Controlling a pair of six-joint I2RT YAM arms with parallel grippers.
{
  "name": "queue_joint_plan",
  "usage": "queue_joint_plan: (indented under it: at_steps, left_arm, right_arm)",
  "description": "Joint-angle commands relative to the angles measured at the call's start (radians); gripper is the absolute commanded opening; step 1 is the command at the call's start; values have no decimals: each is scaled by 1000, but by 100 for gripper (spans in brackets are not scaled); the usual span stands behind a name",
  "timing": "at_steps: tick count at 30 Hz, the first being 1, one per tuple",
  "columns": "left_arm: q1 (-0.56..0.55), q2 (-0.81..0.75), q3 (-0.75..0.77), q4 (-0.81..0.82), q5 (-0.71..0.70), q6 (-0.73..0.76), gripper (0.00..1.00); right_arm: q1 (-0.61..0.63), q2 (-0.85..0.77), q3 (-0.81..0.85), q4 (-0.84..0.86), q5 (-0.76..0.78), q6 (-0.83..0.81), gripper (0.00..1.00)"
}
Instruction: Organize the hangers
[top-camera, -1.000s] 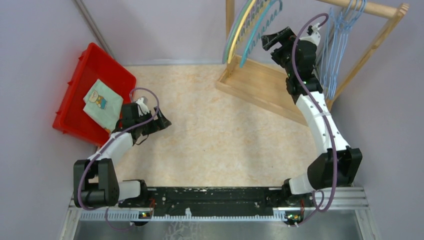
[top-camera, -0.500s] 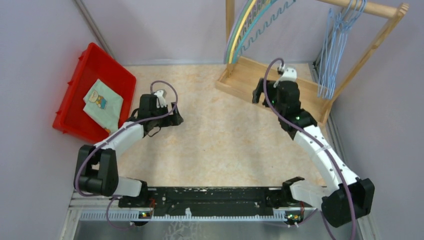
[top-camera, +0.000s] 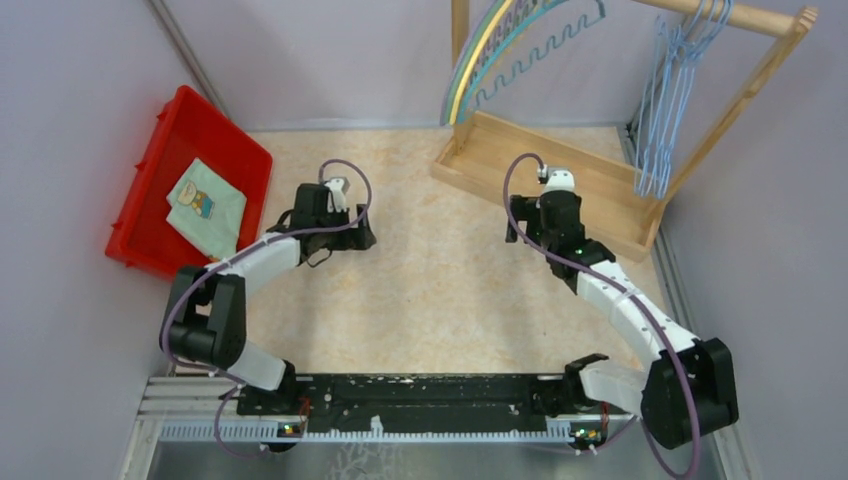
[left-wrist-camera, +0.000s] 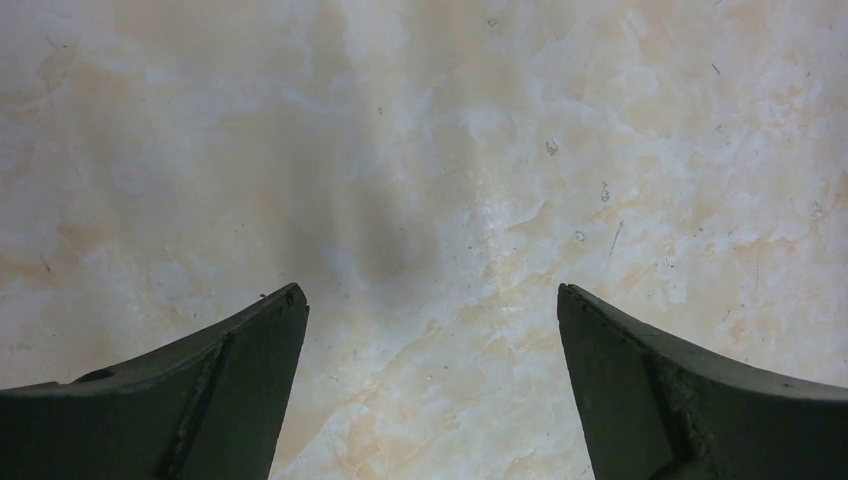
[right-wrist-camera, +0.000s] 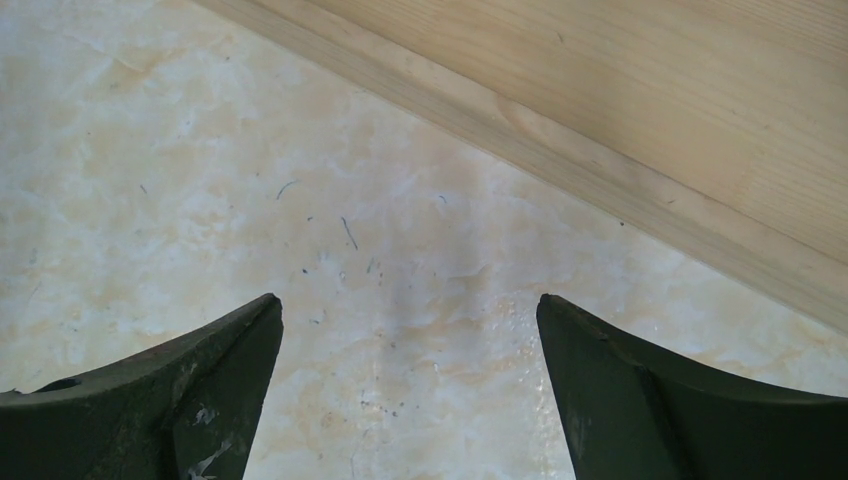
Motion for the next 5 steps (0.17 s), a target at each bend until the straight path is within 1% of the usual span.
queue_joint_plan:
  at_steps: [1, 5]
  left_arm:
    - [-14, 23, 35, 40, -2, 28, 99]
    - [-22, 34, 41, 49, -9, 34, 100]
  right_arm:
    - [-1, 31, -1, 102, 32, -25, 98]
    - [0, 58, 3, 116, 52, -49, 99]
